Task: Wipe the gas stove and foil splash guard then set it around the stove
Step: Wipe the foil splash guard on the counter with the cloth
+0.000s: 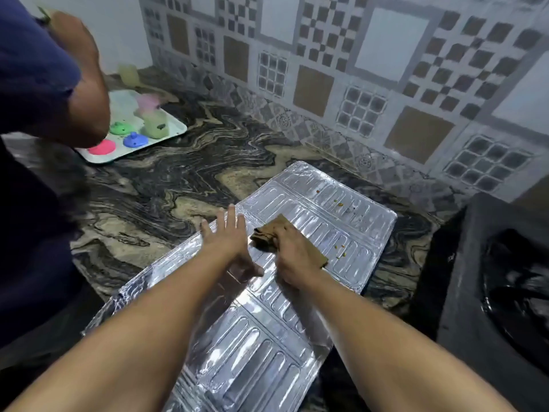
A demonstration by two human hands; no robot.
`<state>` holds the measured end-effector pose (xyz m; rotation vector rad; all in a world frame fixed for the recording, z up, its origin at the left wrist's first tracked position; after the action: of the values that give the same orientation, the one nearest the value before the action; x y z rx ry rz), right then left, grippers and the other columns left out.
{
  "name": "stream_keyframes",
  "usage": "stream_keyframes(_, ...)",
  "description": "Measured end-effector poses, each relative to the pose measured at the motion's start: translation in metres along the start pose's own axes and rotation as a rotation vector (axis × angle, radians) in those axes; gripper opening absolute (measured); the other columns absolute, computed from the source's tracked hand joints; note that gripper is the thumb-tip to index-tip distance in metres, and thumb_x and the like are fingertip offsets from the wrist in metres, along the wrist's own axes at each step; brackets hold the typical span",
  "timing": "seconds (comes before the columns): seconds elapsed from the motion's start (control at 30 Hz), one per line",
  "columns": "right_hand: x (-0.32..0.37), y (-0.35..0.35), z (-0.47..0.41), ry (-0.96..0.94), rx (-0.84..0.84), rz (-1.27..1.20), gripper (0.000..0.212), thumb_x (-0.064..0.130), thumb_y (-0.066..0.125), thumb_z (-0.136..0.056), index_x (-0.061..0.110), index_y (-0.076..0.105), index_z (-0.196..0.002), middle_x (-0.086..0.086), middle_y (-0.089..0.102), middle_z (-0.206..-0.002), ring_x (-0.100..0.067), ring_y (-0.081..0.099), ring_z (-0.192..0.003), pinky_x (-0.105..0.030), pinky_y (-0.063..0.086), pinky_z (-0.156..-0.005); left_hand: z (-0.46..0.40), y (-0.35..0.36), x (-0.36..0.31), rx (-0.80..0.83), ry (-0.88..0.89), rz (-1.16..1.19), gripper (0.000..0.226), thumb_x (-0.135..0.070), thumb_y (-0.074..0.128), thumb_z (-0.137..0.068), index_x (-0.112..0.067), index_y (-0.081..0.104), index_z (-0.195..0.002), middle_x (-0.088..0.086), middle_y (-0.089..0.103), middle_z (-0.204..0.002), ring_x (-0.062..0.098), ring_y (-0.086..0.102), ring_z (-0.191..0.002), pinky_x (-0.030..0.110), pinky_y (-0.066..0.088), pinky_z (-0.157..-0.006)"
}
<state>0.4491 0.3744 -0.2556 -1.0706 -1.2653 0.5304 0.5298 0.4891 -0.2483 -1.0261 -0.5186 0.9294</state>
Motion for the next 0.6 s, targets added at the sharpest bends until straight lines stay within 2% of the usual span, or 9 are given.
stream_keyframes(0.13,-0.013,-0.002,0.018,0.032,-0.084,0.002,0.038,0.004,0.044,-0.087,0.019,0.052,-0.122,-0.008,0.05,-0.132,-0.027,0.044,-0.123,-0.043,0.037,-0.103,-0.008,0.014,0.007,0.064,0.023,0.053,0.15,-0.08,0.072,-0.05,-0.016,-0.017,-0.153,0.007,-0.024,-0.16,0.027,-0.02,-0.148,0.067,-0.007,-0.113)
stream_keyframes(0.23,-0.016,-0.002,0.033,0.082,-0.11,0.053,0.051,-0.003,0.047,-0.086,0.018,0.048,-0.132,-0.007,0.047,-0.137,-0.027,0.038,-0.13,-0.046,0.03,-0.111,0.003,0.016,0.009,0.075,0.012,0.056,0.151,-0.076,0.075,-0.05,-0.014,-0.016,-0.153,0.007,-0.023,-0.16,0.029,-0.018,-0.148,0.067,-0.001,-0.114)
stream_keyframes(0.33,-0.004,0.004,0.045,0.036,-0.094,0.069,0.041,0.01,0.048,-0.093,0.021,0.047,-0.133,-0.004,0.046,-0.139,-0.026,0.036,-0.134,-0.046,0.025,-0.114,0.018,0.015,0.01,0.145,-0.04,-0.029,0.152,-0.07,0.081,-0.05,-0.008,-0.012,-0.153,0.013,-0.017,-0.161,0.037,-0.012,-0.148,0.068,0.01,-0.113)
stream_keyframes(0.4,0.005,0.011,0.054,-0.001,-0.056,0.058,0.039,0.019,0.043,-0.098,0.02,0.046,-0.137,-0.004,0.041,-0.147,-0.027,0.029,-0.14,-0.044,0.017,-0.118,0.027,0.011,0.01,0.158,-0.082,-0.15,0.151,-0.061,0.087,-0.049,-0.002,-0.007,-0.152,0.02,-0.007,-0.161,0.044,-0.004,-0.147,0.07,0.01,-0.111)
stream_keyframes(0.43,0.012,0.013,0.06,-0.012,-0.039,0.057,0.04,0.021,0.04,-0.1,0.02,0.043,-0.14,-0.003,0.037,-0.152,-0.026,0.023,-0.144,-0.041,0.008,-0.121,0.029,0.009,0.01,0.138,-0.085,-0.198,0.155,-0.061,0.088,-0.047,0.0,-0.009,-0.151,0.022,-0.009,-0.16,0.045,-0.006,-0.146,0.071,0.007,-0.111)
stream_keyframes(0.5,0.02,0.015,0.07,-0.013,-0.025,0.049,0.044,0.022,0.035,-0.103,0.021,0.036,-0.147,-0.002,0.026,-0.158,-0.022,0.01,-0.149,-0.03,-0.008,-0.118,0.026,0.008,0.009,0.083,-0.012,-0.252,0.165,-0.069,0.085,-0.04,-0.001,-0.019,-0.149,0.021,-0.025,-0.157,0.042,-0.02,-0.145,0.068,-0.002,-0.113)
stream_keyframes(0.6,0.026,0.019,0.077,-0.011,0.0,0.041,0.046,0.022,0.033,-0.104,0.021,0.031,-0.15,-0.001,0.021,-0.16,-0.019,0.005,-0.15,-0.029,-0.009,-0.118,0.015,0.018,0.013,0.13,0.128,-0.2,0.169,-0.071,0.083,-0.039,-0.005,-0.029,-0.146,0.012,-0.038,-0.152,0.029,-0.03,-0.143,0.061,-0.012,-0.114)
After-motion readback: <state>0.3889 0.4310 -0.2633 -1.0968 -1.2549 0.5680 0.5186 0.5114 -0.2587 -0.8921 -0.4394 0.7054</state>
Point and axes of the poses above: each hand's wrist, its own z-axis away from the middle knuckle, its own y-axis out of the palm, x = y × z, the point moved 7 cm from there along -z, towards the middle knuckle
